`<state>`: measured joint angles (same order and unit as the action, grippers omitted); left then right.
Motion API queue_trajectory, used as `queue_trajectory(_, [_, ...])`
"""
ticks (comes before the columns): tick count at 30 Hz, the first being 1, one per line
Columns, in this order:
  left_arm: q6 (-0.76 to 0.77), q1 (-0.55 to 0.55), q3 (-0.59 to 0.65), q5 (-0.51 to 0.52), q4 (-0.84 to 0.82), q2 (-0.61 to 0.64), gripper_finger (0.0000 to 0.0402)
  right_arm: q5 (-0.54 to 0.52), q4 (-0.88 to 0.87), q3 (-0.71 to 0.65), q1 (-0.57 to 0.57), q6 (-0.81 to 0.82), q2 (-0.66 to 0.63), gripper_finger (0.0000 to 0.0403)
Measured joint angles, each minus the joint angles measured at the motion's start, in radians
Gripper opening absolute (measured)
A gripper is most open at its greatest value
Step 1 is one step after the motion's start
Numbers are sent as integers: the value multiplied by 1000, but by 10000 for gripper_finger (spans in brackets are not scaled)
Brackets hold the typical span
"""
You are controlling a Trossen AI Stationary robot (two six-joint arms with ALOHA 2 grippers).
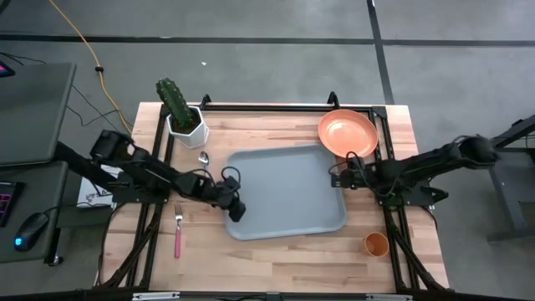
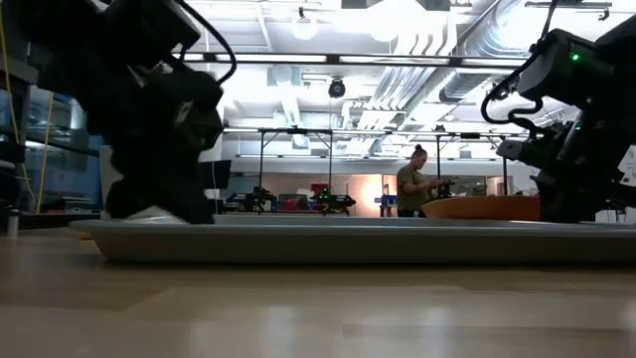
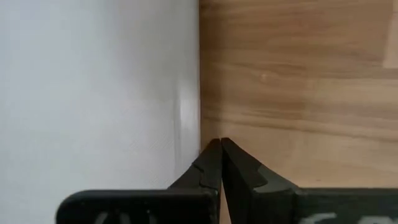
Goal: Pick and place plate/cup/fork/spoon on tray
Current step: Move the gray tray to the center of the table
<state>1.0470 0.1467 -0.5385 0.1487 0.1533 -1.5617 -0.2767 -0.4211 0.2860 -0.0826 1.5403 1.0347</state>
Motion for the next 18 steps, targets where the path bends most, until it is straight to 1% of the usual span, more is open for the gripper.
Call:
queue_trajectory(3, [16,30,0,-25,1,-13,0,-6,16,25,-49,42,38,0])
queue_trajectory(6, [16,57,0,-33,-3,-14,0,24,32,60,-95,75,68,0])
queue_trajectory(13, [17,87,0,-31,-34,-12,0,8,-14,151,-188,108,180,0])
queue_trajectory(16, [15,87,0,-38,-33,-10,0,3,-96,201,-216,109,202,0])
queue_trajectory(18, [-6,85,0,-48,-28,6,0,-15,-199,251,-226,108,198,0])
